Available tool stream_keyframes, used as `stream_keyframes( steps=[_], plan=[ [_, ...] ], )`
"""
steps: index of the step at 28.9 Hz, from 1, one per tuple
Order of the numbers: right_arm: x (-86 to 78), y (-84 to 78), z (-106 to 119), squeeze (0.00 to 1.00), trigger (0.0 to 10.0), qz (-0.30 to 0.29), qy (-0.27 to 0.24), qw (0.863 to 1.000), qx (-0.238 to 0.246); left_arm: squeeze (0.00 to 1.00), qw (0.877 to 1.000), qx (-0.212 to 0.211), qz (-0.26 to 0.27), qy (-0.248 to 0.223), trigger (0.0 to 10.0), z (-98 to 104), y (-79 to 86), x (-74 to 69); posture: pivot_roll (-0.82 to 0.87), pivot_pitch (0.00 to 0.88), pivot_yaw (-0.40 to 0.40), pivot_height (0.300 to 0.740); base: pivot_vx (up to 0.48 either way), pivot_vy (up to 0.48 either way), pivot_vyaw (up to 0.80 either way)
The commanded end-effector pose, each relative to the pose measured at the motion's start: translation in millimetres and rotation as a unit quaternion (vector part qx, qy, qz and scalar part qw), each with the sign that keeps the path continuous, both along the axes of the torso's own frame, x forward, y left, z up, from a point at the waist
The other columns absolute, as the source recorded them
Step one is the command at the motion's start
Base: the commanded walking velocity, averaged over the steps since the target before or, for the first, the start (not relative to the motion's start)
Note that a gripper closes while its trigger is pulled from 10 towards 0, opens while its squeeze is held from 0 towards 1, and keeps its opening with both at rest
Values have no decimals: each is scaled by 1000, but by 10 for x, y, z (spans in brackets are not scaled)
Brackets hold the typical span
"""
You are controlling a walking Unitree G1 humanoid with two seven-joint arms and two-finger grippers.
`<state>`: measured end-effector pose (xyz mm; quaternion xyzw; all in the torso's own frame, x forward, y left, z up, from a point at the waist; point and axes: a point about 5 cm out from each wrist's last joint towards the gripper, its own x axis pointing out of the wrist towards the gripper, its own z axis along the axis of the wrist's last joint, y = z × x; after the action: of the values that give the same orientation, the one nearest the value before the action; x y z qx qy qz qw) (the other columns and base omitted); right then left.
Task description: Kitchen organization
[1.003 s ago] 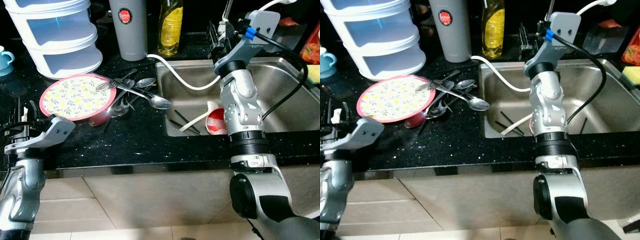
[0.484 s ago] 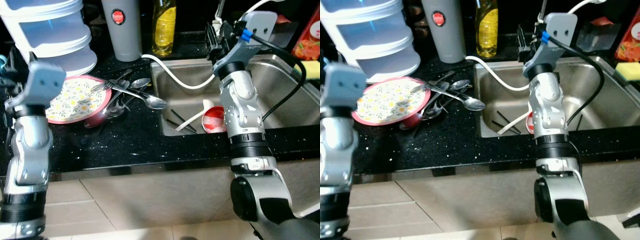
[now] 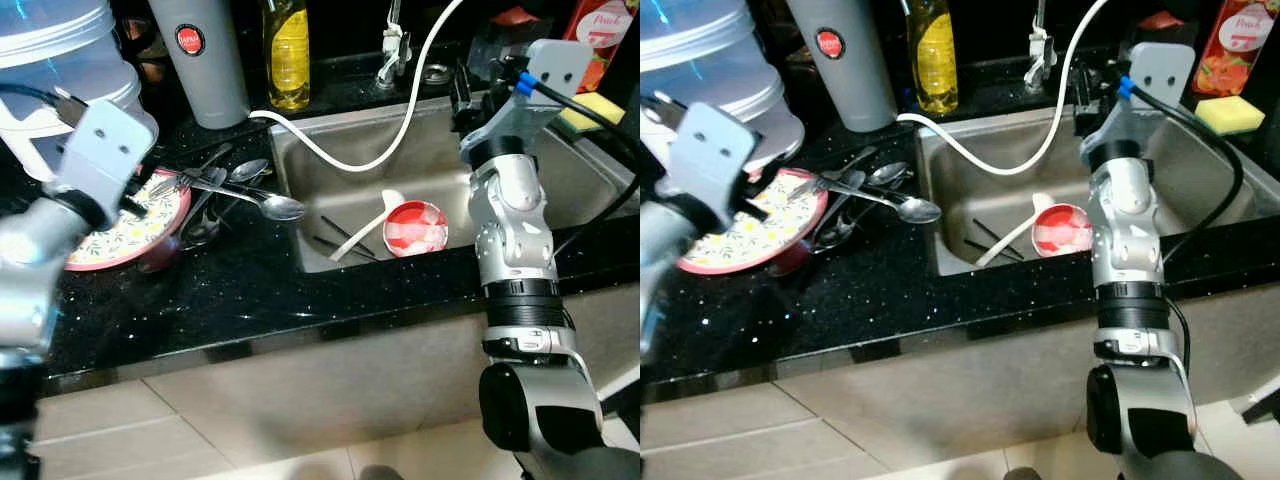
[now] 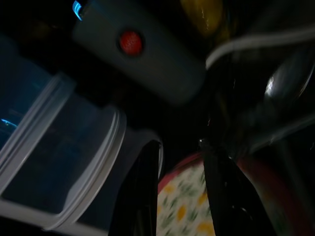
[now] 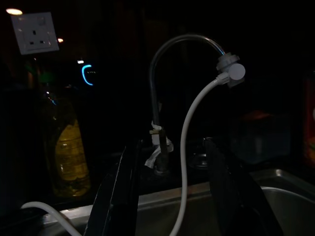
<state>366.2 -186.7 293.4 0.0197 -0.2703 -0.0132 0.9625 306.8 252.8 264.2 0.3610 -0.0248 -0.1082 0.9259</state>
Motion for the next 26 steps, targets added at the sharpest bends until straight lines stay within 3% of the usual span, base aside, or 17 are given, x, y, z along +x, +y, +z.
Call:
stream_keyframes(
  steps=[1, 3, 5, 8, 10, 11, 14, 19, 22, 25, 26],
  plan=[
    [-19, 51, -16, 0, 10000, 4, -1, 1000, -1, 0, 999, 32, 8, 34, 10000, -6, 97, 31, -50, 0, 109, 740, 0, 0, 0],
    [-44, 51, -47, 0, 10000, 2, 1, 1000, 4, 0, 995, -51, 43, 73, 10000, -77, 185, 215, -52, 0, 115, 740, 0, 0, 0],
    [-47, 50, -53, 0, 10000, 2, 2, 1000, 5, 0, 993, -68, 57, 79, 10000, -106, 198, 263, -54, 0, 115, 740, 0, 0, 0],
    [-51, 56, -55, 0, 10000, 2, 3, 1000, 6, 0, 991, -89, 40, 92, 10000, -161, 116, 317, -61, 0, 113, 740, 0, 0, 0],
    [-56, 72, -44, 0, 10000, 5, 2, 1000, 5, 0, 983, -149, 0, 103, 10000, -215, -63, 404, -80, 2, 109, 740, 0, 0, 0],
    [-56, 72, -44, 0, 10000, 5, 2, 1000, 5, 0, 983, -149, 0, 103, 10000, -215, -63, 404, -80, 2, 109, 740, 0, 0, 0],
    [-67, 87, -21, 0, 10000, 9, -1, 1000, 2, 0, 970, -220, -3, 105, 10000, -287, -241, 588, -88, 4, 106, 740, 0, 0, 0],
    [-95, 89, -3, 0, 10000, 8, -3, 1000, 2, 0, 958, -261, 43, 112, 10000, -421, -366, 762, -114, 14, 115, 740, 0, 0, 0],
    [-105, 83, -2, 0, 10000, 7, -4, 1000, 2, 0, 955, -268, 67, 105, 10000, -438, -345, 787, -121, 17, 115, 740, 0, 0, 0],
    [-116, 65, -9, 0, 10000, 3, -2, 1000, 0, 0, 935, -323, 103, 99, 10000, -445, -264, 816, -129, 19, 109, 740, 0, 0, 0],
    [-116, 65, -9, 0, 10000, 3, -2, 1000, 0, 0, 935, -323, 103, 99, 10000, -445, -264, 816, -129, 19, 109, 740, 0, 0, 0]
  ],
)
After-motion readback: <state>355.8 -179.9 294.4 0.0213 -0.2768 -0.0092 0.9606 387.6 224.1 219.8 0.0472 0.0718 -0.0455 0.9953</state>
